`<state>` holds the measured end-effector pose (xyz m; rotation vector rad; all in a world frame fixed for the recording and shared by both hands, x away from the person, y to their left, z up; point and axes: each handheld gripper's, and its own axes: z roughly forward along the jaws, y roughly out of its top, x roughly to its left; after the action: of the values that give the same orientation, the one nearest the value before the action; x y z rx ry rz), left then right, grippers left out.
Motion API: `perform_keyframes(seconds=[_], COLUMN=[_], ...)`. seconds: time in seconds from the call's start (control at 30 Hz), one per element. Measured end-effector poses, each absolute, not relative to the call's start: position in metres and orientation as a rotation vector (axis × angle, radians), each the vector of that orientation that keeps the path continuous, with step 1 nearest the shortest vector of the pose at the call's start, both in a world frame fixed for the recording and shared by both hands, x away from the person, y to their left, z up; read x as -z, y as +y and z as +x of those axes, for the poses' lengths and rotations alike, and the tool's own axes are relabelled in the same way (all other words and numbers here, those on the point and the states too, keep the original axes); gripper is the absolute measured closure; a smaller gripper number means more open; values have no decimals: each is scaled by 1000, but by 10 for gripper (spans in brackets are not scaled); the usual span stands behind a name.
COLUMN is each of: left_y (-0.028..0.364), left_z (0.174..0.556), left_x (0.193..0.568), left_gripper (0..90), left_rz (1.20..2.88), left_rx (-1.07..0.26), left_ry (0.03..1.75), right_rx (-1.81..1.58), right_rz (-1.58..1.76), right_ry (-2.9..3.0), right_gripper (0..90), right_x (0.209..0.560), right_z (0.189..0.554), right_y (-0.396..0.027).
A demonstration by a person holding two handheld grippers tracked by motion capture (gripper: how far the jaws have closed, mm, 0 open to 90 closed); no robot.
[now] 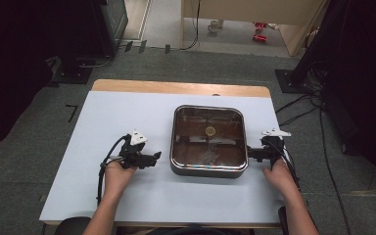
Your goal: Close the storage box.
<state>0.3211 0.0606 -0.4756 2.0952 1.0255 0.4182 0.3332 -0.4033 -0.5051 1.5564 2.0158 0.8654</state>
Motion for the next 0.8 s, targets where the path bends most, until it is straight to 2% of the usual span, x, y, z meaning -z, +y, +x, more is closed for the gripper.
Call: perform_keyframes(seconds=[0.43, 0.8], left_y=[53, 53], left_z=[305, 297], left_x=[494, 499], left_gripper=[205, 197], left_rz=[2116, 2115], left_rx=[-395, -453], left_ry=[1047, 1041], right_rx=[-865, -864], right_rz=[1556, 1555], right_ry=[2016, 2016], right_gripper=[29, 29], right_x=[505, 505], right_z=[333, 333], right_y=[-403, -403])
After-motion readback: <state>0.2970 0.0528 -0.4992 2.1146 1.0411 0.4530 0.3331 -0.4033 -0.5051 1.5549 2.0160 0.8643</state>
